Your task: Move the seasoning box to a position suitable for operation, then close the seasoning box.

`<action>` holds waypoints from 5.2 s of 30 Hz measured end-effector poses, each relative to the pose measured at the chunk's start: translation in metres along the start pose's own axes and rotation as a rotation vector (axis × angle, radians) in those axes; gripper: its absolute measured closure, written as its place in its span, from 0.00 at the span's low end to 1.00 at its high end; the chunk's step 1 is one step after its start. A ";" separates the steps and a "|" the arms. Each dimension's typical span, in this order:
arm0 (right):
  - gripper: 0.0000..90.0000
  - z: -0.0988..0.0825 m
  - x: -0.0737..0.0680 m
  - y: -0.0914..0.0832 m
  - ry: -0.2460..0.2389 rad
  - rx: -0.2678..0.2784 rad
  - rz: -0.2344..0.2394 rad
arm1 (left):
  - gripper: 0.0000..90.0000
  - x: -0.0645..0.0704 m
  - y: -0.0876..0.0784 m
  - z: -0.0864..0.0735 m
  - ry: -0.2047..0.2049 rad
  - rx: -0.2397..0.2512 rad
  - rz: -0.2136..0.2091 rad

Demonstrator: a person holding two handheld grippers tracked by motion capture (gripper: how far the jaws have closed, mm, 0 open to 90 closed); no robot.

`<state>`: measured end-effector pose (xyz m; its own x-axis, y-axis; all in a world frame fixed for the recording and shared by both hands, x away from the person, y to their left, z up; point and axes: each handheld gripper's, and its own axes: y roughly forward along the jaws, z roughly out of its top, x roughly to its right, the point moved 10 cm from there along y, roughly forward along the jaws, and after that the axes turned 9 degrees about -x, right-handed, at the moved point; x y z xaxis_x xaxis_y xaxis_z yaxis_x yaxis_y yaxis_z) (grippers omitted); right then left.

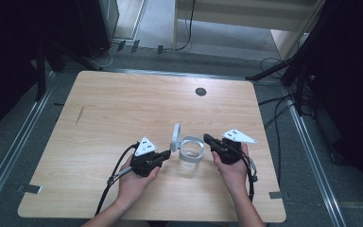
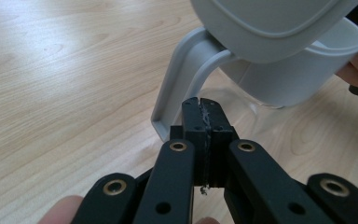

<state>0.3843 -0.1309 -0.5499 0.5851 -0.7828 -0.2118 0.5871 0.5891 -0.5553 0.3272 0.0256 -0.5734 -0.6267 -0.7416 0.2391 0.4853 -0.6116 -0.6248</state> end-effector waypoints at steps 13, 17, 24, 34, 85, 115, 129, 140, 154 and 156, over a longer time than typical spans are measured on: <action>1.00 -0.011 -0.013 -0.002 -0.021 -0.011 0.044 | 1.00 -0.020 0.016 0.019 -0.022 0.017 -0.007; 1.00 -0.018 -0.027 -0.006 -0.041 -0.018 0.061 | 1.00 -0.023 0.014 0.017 -0.044 0.023 0.011; 1.00 -0.021 -0.040 -0.004 -0.047 -0.020 0.070 | 1.00 -0.013 -0.015 0.004 -0.054 0.054 0.048; 1.00 -0.023 -0.065 0.001 -0.061 -0.035 0.095 | 0.99 -0.009 -0.033 0.000 -0.071 0.075 0.063; 1.00 0.083 -0.048 0.016 0.000 0.045 0.012 | 0.17 -0.194 -0.168 -0.102 -0.264 0.241 0.336; 0.87 0.070 -0.074 -0.004 -0.076 0.084 0.055 | 0.17 -0.193 -0.166 -0.101 -0.254 0.225 0.329; 0.28 0.065 -0.033 -0.020 -0.053 0.100 -0.090 | 0.17 -0.193 -0.166 -0.102 -0.254 0.225 0.325; 0.28 0.044 0.000 -0.041 -0.012 0.093 -0.137 | 0.17 -0.193 -0.166 -0.101 -0.253 0.231 0.326; 0.29 0.005 0.041 -0.073 0.050 0.084 -0.207 | 0.17 -0.193 -0.166 -0.101 -0.250 0.226 0.328; 0.29 -0.006 0.049 -0.078 0.067 0.075 -0.217 | 0.17 -0.193 -0.166 -0.101 -0.248 0.228 0.329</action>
<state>0.3641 -0.2163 -0.5221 0.4035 -0.9029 -0.1483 0.7365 0.4167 -0.5329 0.3061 0.2978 -0.5913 -0.2658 -0.9328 0.2436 0.7727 -0.3572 -0.5248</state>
